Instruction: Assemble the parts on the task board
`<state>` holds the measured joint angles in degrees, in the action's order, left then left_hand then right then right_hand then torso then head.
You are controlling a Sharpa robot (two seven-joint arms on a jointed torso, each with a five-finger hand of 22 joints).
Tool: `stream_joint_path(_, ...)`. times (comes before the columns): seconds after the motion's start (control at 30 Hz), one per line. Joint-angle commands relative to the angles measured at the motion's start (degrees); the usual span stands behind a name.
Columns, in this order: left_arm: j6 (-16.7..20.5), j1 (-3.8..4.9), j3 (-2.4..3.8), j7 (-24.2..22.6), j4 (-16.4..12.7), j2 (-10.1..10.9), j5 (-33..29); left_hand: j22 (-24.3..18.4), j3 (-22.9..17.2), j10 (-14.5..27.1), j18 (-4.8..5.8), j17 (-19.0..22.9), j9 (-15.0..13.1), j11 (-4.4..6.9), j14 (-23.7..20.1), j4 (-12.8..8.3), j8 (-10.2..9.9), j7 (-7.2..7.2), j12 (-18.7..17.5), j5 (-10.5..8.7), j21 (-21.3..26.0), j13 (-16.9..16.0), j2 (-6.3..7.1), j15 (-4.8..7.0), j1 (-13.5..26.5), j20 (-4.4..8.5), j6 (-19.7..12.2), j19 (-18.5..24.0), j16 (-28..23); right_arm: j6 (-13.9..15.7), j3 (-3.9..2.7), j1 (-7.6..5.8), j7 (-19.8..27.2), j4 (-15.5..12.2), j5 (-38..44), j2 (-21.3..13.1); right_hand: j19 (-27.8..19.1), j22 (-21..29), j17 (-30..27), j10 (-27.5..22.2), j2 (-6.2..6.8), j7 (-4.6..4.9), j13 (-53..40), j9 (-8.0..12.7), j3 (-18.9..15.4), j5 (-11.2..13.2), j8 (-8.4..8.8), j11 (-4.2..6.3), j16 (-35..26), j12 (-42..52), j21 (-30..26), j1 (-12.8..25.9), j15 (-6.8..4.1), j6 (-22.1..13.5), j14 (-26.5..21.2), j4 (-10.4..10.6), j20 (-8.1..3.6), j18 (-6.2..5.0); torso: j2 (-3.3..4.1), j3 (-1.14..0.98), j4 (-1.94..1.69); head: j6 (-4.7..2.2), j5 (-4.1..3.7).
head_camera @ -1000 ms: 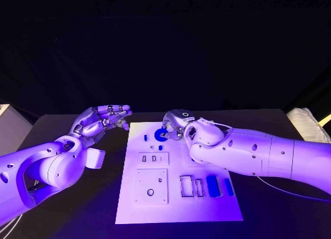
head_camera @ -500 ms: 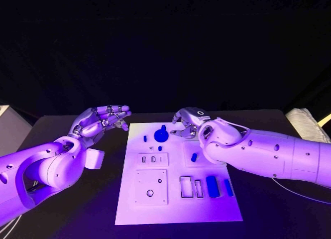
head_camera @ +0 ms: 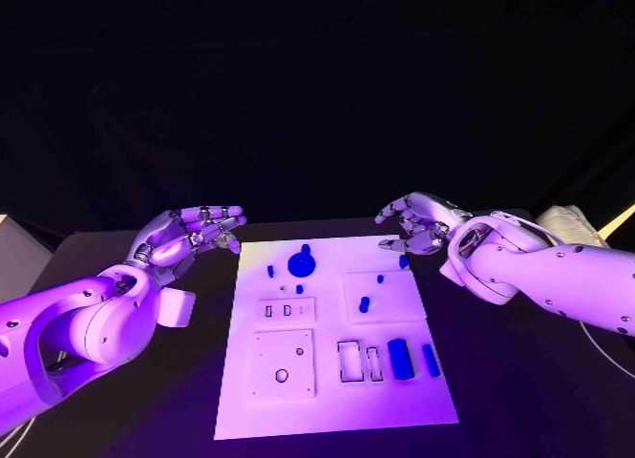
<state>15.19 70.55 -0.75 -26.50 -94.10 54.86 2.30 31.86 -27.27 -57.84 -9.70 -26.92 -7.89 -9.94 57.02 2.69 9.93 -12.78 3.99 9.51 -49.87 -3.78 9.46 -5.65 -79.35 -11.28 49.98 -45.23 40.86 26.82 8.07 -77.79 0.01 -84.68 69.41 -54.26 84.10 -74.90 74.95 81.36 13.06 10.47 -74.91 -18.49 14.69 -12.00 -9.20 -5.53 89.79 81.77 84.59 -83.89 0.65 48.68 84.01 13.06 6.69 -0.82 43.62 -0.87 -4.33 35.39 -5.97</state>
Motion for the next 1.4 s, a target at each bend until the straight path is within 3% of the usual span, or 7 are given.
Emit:
stream_joint_path(0.03, -1.3, 0.05, 0.03, -0.4, 0.0, -0.2, 0.2, 0.1, -0.2, 0.3, -0.68, 0.1, 0.1, 0.14, -0.5, 0.0, -0.3, -0.54, -0.1, -0.31, -0.3, 0.0, -0.22, -0.02, 0.4, 0.01, 0.0, 0.4, 0.2, -6.3, 0.09, -0.02, 6.5, 1.0, -3.0, -1.3, 2.2, -9.7, 15.0, -0.7, 0.18, -0.09, -5.8, 0.1, -0.1, -0.9, 0.47, 0.02, 0.2, -0.4, -0.4, -0.9, 0.56, -0.6, 6.0, -0.5, 0.40, -0.86, -0.04, -0.38, 0.37, -0.05, -0.32)
stream_joint_path(0.1, -1.4, 0.05, 0.03, -0.3, 0.1, -0.3, 0.2, 0.1, -0.2, 0.3, -0.68, 0.1, 0.1, 0.14, -0.5, 0.0, -0.3, -0.54, -0.1, -0.31, -0.3, 0.0, -0.22, -0.02, 0.4, 0.01, 0.0, 0.4, 0.2, -7.3, 0.18, 0.03, 6.9, 1.7, -2.5, -2.0, 2.2, -9.9, 15.1, -0.7, 0.45, -0.23, -5.7, 0.2, -0.1, -2.1, 0.81, 0.12, 0.2, -0.4, -0.3, -1.7, 0.51, -0.8, 6.0, -0.9, 0.39, -0.84, -0.04, -0.47, 0.44, -0.06, -0.36)
stream_joint_path(0.17, -1.5, 0.04, 0.03, -0.3, 0.2, -0.4, 0.2, 0.1, -0.2, 0.3, -0.68, 0.1, 0.1, 0.14, -0.5, 0.0, -0.3, -0.54, -0.1, -0.31, -0.3, 0.0, -0.22, -0.02, 0.4, 0.01, 0.0, 0.4, 0.2, -8.1, 0.27, 0.13, 6.9, 2.4, -1.7, -2.4, 2.3, -9.9, 15.1, -0.7, 0.51, -0.31, -5.8, 0.3, -0.1, -2.6, 0.94, 0.20, 0.2, -0.4, -0.2, -2.2, 0.45, -0.8, 6.0, -1.2, 0.37, -0.82, -0.02, -0.30, 0.25, 0.03, -0.69)
stream_joint_path(0.37, -1.6, 0.04, 0.03, -0.3, 0.4, -0.5, 0.2, 0.1, -0.2, 0.3, -0.68, 0.1, 0.1, 0.14, -0.5, 0.0, -0.3, -0.54, -0.1, -0.31, -0.3, 0.0, -0.22, -0.02, 0.4, 0.01, 0.0, 0.4, 0.2, -10.3, 0.50, 0.88, 6.3, 4.1, 0.1, -2.6, 2.3, -9.9, 15.1, -0.9, 0.61, -0.22, -5.5, 0.3, 0.5, -5.7, 1.27, 0.18, 0.2, -0.6, -0.3, -3.1, 0.42, -0.6, 6.0, -1.5, 0.29, -0.83, 0.02, -0.21, 0.13, -0.01, -1.08)
stream_joint_path(0.83, -1.6, 0.03, 0.03, -0.1, 0.6, -0.5, 0.3, 0.1, -0.2, 0.3, -0.68, 0.1, 0.1, 0.14, -0.5, 0.0, -0.3, -0.54, -0.1, -0.31, -0.3, 0.0, -0.22, -0.02, 0.4, 0.01, 0.0, 0.4, 0.2, -10.9, 0.68, 2.04, 4.9, 8.7, 1.6, -0.6, 2.6, -10.4, 15.1, -0.5, 0.47, -0.09, -5.9, 0.2, 1.0, -6.3, 1.17, 0.08, 0.2, -0.3, 0.2, -2.9, 0.49, -0.1, 6.0, -1.4, 0.32, -0.68, -0.05, 0.04, -0.13, 0.66, -1.67)
stream_joint_path(0.93, -1.6, 0.03, 0.03, 0.0, 0.7, -0.4, 0.3, 0.2, -0.2, 0.4, -0.66, 0.2, 0.1, 0.08, -0.6, 0.0, -0.3, -0.65, -0.1, -0.32, -0.4, 0.0, -0.18, -0.06, 0.5, -0.03, 0.0, 0.7, 0.2, -11.3, 0.68, 2.08, 4.8, 9.0, 1.6, -0.3, 2.6, -10.3, 15.1, -0.5, 0.44, -0.06, -5.8, 0.2, 1.2, -6.4, 1.11, 0.05, 0.2, -0.3, 0.1, -2.8, 0.53, 0.1, 6.0, -1.3, 0.35, -0.71, -0.09, -0.08, 0.01, 0.80, -1.55)
stream_joint_path(1.4, -1.5, 0.03, 0.03, 0.1, 0.7, -0.2, 0.4, 0.2, -0.2, 0.4, -0.66, 0.2, 0.1, 0.08, -0.6, 0.0, -0.3, -0.65, -0.1, -0.32, -0.4, 0.0, -0.18, -0.06, 0.5, -0.03, 0.0, 0.7, 0.2, -12.5, 0.71, 2.68, 4.1, 10.3, 1.9, 0.9, 2.8, -10.7, 15.1, 0.5, 0.65, -0.28, -6.8, -0.1, 2.1, -6.6, 0.22, 0.20, 0.2, 0.6, 0.5, -1.7, 0.44, 2.2, 6.0, -0.8, 0.33, -0.60, -0.09, -0.07, 0.08, 1.01, -1.50)
